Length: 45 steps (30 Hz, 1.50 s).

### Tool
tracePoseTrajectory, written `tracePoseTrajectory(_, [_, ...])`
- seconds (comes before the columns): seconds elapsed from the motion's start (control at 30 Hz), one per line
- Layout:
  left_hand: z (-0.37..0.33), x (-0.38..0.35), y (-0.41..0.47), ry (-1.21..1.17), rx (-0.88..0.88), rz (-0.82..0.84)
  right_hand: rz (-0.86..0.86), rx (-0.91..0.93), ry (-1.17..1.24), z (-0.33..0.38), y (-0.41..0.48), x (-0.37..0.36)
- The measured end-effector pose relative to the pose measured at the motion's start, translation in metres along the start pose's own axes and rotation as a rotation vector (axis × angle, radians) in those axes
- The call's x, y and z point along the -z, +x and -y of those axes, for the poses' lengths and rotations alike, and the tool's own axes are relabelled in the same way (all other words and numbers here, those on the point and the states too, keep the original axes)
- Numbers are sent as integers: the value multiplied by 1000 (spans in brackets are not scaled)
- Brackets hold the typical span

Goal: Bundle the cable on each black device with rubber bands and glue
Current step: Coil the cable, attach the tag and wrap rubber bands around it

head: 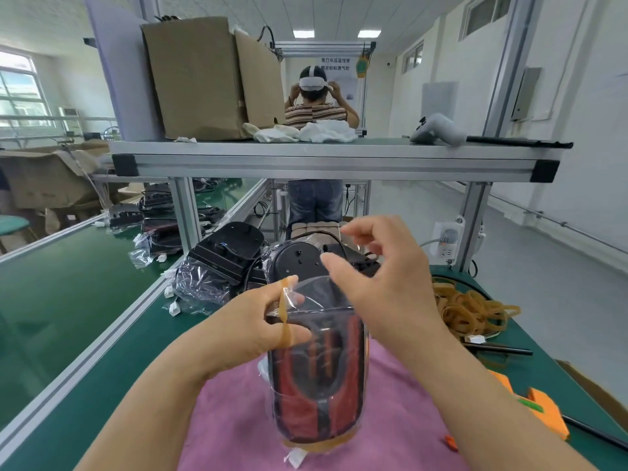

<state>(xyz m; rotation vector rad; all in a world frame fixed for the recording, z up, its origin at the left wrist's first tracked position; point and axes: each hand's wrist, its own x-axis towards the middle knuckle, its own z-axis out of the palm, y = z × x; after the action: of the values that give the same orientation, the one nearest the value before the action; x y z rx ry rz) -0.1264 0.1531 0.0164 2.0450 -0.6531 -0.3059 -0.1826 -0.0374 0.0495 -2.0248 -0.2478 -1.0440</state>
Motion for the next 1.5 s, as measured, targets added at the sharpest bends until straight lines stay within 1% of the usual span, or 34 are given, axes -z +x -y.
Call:
tracePoseTrajectory(0.03, [-1,-1,1,17,-25,1,26,140,-70,10,-3,-2])
tracePoseTrajectory(0.07, [-3,-3,2,43,-48,-3,109,192,-125,18,-7,-5])
tracePoseTrajectory(0.1, [-6,-4,3,78,-62,-18,221,169,-179,25,-9,-8])
tracePoseTrajectory(0.13, [-7,-5,4,115,-74,-33,335,106,-248,29,-9,-12])
tracePoseTrajectory(0.2, [-8,-7,5,144,-97,-30,496,-7,-404,31,-8,-17])
tracePoseTrajectory(0.27, [-7,-9,4,142,-115,-4,573,-92,-468,30,-4,-20])
tracePoseTrajectory(0.37, [-10,-12,4,105,-101,1,633,-179,-423,26,4,-19])
tracePoseTrajectory(0.5, [-10,-19,2,150,-93,-6,790,-181,-452,27,13,-13])
tracePoseTrajectory(0.57, [-12,-22,0,167,-89,-13,834,-167,-465,25,16,-9])
tracePoseTrajectory(0.67, [-16,-25,-1,191,-88,-21,824,-120,-553,24,16,-8])
tracePoseTrajectory(0.77, [-20,-26,0,213,-91,-50,713,-38,-640,18,15,-8])
tracePoseTrajectory(0.83, [-19,-25,-2,201,-95,-67,606,-53,-571,10,18,-4])
tracePoseTrajectory(0.9, [-17,-24,-6,167,-103,-69,518,-113,-468,-1,22,1])
tracePoseTrajectory(1.0, [-11,-23,-9,173,-113,-109,467,-175,-381,-21,26,-3])
tracePoseTrajectory(1.17, [0,-22,-19,151,-116,-177,434,-413,-176,-53,22,-10])
tracePoseTrajectory(1.33, [-3,-27,-18,194,-177,-194,366,-658,27,-71,10,-4])
tracePoseTrajectory(1.4, [-5,-28,-16,192,-167,-183,394,-723,62,-75,4,5])
tracePoseTrajectory(1.5, [-1,-25,-14,156,-128,-178,559,-779,83,-79,-10,19])
